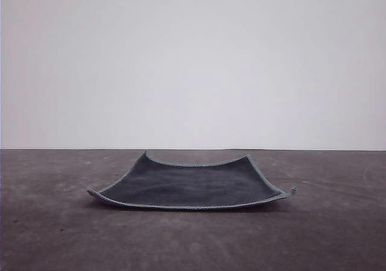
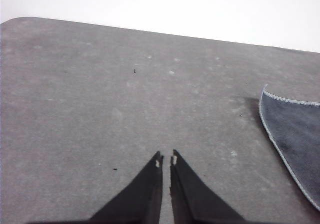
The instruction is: Fold clothes
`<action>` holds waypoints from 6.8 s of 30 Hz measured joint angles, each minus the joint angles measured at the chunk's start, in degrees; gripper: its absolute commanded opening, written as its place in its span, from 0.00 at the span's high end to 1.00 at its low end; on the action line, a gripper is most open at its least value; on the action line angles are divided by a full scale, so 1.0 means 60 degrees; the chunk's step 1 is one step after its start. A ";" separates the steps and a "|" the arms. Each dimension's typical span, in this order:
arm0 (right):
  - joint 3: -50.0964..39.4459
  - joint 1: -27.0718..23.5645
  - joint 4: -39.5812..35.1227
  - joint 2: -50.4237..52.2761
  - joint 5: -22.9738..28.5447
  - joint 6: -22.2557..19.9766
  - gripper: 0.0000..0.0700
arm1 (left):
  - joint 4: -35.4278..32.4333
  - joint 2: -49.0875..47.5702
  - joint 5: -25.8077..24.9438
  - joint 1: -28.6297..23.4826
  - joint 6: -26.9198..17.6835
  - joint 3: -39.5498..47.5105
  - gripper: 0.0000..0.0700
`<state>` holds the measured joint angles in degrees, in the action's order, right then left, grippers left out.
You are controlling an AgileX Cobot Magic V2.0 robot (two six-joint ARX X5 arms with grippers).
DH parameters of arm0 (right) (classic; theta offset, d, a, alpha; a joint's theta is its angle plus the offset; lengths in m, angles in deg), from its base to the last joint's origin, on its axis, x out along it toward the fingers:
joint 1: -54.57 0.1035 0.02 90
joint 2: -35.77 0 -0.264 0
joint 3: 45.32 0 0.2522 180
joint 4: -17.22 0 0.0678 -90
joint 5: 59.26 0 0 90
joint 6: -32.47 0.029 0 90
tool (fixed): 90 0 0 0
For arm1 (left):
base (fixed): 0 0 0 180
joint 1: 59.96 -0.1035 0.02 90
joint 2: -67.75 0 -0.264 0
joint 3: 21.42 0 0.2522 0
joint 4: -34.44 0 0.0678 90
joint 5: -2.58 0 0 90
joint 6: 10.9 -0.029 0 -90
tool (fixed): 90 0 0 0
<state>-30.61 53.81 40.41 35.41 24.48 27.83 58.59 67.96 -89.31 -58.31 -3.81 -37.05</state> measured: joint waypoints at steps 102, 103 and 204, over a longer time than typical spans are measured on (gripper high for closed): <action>0.8189 0.0011 0.3359 -1.0603 -0.1708 0.0732 1.00 | 0.2679 1.1076 -0.2000 0.0586 -0.1002 -0.8065 0.98; 0.8189 0.0011 0.3359 -1.0631 -0.1708 0.0732 1.00 | 0.2616 1.1100 -0.2000 0.0586 -0.1004 -0.8065 0.95; 1.3113 0.2173 0.0468 -1.9595 -0.4990 0.2244 1.00 | 0.1274 2.0476 -0.5220 0.1836 -0.0052 -1.4416 1.00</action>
<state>48.07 66.85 43.22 -82.16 -5.46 41.29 66.24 190.81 -120.63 -47.30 -4.12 -123.55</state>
